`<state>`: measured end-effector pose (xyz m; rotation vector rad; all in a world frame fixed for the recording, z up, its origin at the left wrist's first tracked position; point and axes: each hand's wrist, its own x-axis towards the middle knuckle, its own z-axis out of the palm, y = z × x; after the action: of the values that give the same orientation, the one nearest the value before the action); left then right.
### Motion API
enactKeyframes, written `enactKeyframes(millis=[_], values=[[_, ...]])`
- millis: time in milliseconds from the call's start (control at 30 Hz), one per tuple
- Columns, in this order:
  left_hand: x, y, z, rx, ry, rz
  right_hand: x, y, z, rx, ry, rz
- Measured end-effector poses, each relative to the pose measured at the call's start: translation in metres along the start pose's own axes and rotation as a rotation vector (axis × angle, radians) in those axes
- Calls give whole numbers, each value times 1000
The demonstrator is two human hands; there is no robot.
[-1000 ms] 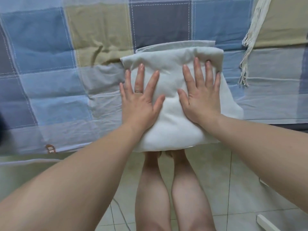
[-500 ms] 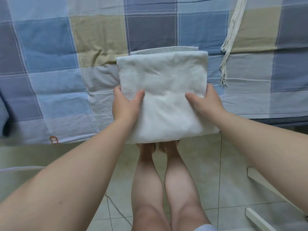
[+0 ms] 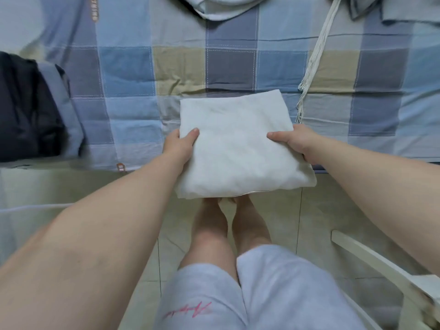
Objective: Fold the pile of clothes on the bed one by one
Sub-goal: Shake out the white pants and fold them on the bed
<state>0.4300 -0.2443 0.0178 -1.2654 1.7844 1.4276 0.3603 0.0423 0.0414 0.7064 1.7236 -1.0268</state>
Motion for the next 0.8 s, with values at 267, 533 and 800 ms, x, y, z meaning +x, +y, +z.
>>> enactKeyframes(millis=[267,533,800], values=[[-111,36,-126,-143,54,75,-147,-70,47,20,-8,-158],[-100,28,-282,-279,87,144,-189,-158,188,-31,27,-272],[-15,13,-484,-180,96,146,-173,-235,384,24,-28,-226]])
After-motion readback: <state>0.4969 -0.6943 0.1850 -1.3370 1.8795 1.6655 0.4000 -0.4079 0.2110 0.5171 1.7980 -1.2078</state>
